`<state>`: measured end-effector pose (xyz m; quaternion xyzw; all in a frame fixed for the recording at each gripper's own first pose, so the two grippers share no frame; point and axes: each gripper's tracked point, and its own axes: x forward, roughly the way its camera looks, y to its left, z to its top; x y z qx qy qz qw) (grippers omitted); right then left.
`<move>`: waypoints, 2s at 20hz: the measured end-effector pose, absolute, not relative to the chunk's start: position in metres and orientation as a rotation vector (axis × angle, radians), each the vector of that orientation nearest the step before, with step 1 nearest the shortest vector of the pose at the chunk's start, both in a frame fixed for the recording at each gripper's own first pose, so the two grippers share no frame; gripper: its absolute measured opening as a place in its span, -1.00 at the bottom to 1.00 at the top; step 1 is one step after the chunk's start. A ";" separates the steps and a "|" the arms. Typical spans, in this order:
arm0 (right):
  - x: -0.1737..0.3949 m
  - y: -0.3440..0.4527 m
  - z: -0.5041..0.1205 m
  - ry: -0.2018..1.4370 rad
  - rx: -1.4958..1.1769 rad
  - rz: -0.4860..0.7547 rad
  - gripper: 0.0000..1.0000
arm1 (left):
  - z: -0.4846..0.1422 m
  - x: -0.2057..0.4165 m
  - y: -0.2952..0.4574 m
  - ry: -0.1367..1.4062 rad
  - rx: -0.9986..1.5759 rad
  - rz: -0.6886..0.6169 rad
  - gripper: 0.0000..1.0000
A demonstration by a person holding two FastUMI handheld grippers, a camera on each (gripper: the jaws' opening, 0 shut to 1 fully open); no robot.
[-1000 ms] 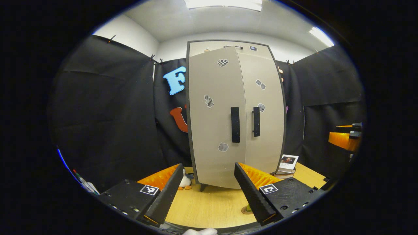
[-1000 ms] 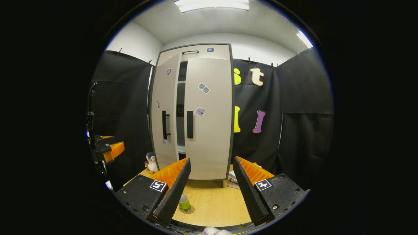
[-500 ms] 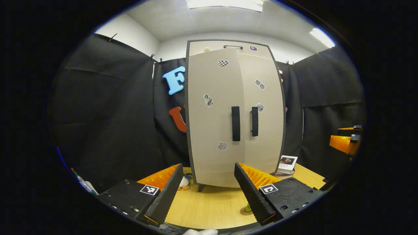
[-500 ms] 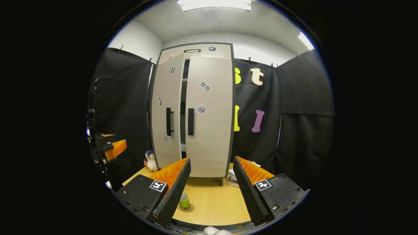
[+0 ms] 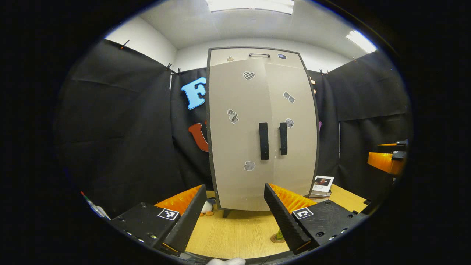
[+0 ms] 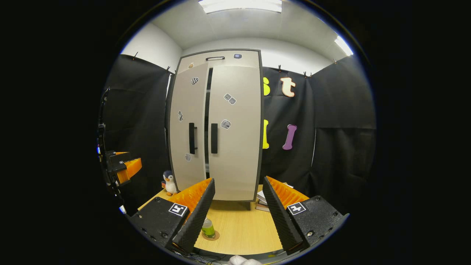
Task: Grasp the bottle in the cabinet with the left hand and place it on the coaster, then close the right door with the right hand and the left door with the left hand.
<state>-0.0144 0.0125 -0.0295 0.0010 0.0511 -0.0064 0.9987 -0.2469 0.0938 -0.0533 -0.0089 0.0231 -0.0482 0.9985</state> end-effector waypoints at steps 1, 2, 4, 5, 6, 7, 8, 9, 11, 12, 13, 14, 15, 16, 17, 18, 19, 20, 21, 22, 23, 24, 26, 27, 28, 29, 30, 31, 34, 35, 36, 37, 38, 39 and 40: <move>-0.014 0.014 -0.029 0.102 0.002 -0.010 0.62 | -0.054 -0.247 0.094 0.045 -0.018 -0.093 0.92; -0.014 0.015 -0.030 0.104 0.002 -0.009 0.62 | -0.055 -0.247 0.096 0.047 -0.015 -0.090 0.92; -0.013 0.016 -0.030 0.104 0.004 -0.007 0.62 | -0.058 -0.247 0.097 0.056 -0.010 -0.088 0.92; -0.014 0.017 -0.029 0.101 0.005 -0.007 0.62 | -0.058 -0.247 0.096 0.057 -0.010 -0.089 0.93; -0.012 0.017 -0.030 0.102 0.006 -0.009 0.62 | -0.057 -0.247 0.095 0.055 -0.008 -0.090 0.92; -0.012 0.017 -0.031 0.102 0.007 -0.008 0.62 | -0.056 -0.247 0.096 0.055 -0.006 -0.090 0.92; -0.013 0.017 -0.031 0.105 0.006 -0.009 0.62 | -0.056 -0.246 0.097 0.054 -0.005 -0.089 0.92; -0.013 0.017 -0.031 0.105 0.005 -0.010 0.62 | -0.055 -0.246 0.098 0.054 -0.006 -0.088 0.92; -0.013 0.017 -0.032 0.105 0.005 -0.010 0.62 | -0.056 -0.246 0.098 0.055 -0.011 -0.087 0.92; -0.013 0.018 -0.032 0.106 0.005 -0.010 0.62 | -0.055 -0.246 0.098 0.056 -0.012 -0.086 0.92; -0.013 0.018 -0.032 0.105 0.005 -0.010 0.62 | -0.055 -0.247 0.099 0.055 -0.014 -0.085 0.92; -0.013 0.018 -0.031 0.103 0.005 -0.010 0.62 | -0.054 -0.247 0.098 0.054 -0.013 -0.086 0.92; -0.012 0.018 -0.030 0.101 0.005 -0.009 0.62 | -0.053 -0.247 0.099 0.053 -0.011 -0.085 0.92; -0.013 0.018 -0.029 0.099 0.005 -0.008 0.62 | -0.053 -0.247 0.099 0.052 -0.011 -0.085 0.92; -0.012 0.019 -0.028 0.097 0.003 -0.007 0.62 | -0.053 -0.247 0.099 0.053 -0.012 -0.085 0.92; -0.013 0.020 -0.028 0.096 0.002 -0.006 0.62 | -0.054 -0.247 0.099 0.055 -0.015 -0.086 0.92; -0.013 0.020 -0.028 0.096 -0.001 -0.004 0.62 | -0.054 -0.247 0.099 0.057 -0.020 -0.087 0.93; -0.013 0.019 -0.027 0.096 -0.003 -0.003 0.62 | -0.054 -0.247 0.099 0.060 -0.024 -0.088 0.92; -0.013 0.019 -0.026 0.095 -0.006 -0.003 0.62 | -0.053 -0.247 0.098 0.061 -0.027 -0.088 0.92; -0.013 0.019 -0.026 0.093 -0.007 -0.003 0.62 | -0.053 -0.247 0.098 0.061 -0.029 -0.089 0.92; -0.013 0.018 -0.026 0.092 -0.007 -0.003 0.62 | -0.052 -0.247 0.097 0.058 -0.031 -0.089 0.92; -0.014 0.018 -0.026 0.091 -0.007 -0.004 0.62 | -0.051 -0.247 0.098 0.057 -0.029 -0.090 0.92; -0.012 0.018 -0.025 0.091 -0.006 -0.002 0.62 | -0.050 -0.246 0.098 0.054 -0.024 -0.090 0.92; -0.011 0.019 -0.024 0.088 -0.008 -0.001 0.62 | -0.050 -0.245 0.098 0.053 -0.022 -0.089 0.92; -0.011 0.019 -0.023 0.086 -0.011 0.000 0.62 | -0.050 -0.245 0.099 0.052 -0.021 -0.088 0.92; -0.010 0.020 -0.023 0.085 -0.013 0.003 0.62 | -0.050 -0.245 0.099 0.053 -0.021 -0.087 0.92; -0.009 0.021 -0.023 0.085 -0.014 0.005 0.62 | -0.051 -0.245 0.099 0.055 -0.021 -0.087 0.92; -0.008 0.022 -0.023 0.084 -0.016 0.009 0.62 | -0.051 -0.244 0.099 0.056 -0.021 -0.085 0.92; -0.005 0.024 -0.023 0.086 -0.023 0.017 0.62 | -0.052 -0.243 0.100 0.058 -0.021 -0.082 0.92; -0.005 0.024 -0.022 0.083 -0.023 0.019 0.62 | -0.051 -0.242 0.100 0.056 -0.021 -0.080 0.92; -0.004 0.024 -0.021 0.081 -0.021 0.019 0.62 | -0.051 -0.242 0.101 0.055 -0.021 -0.078 0.92; -0.003 0.024 -0.021 0.078 -0.019 0.020 0.62 | -0.052 -0.242 0.101 0.055 -0.021 -0.076 0.92; -0.002 0.024 -0.021 0.077 -0.018 0.022 0.62 | -0.052 -0.241 0.101 0.057 -0.020 -0.075 0.92; -0.001 0.024 -0.021 0.078 -0.017 0.023 0.62 | -0.052 -0.241 0.100 0.059 -0.019 -0.074 0.92; 0.000 0.023 -0.022 0.077 -0.017 0.023 0.62 | -0.052 -0.241 0.101 0.059 -0.017 -0.074 0.92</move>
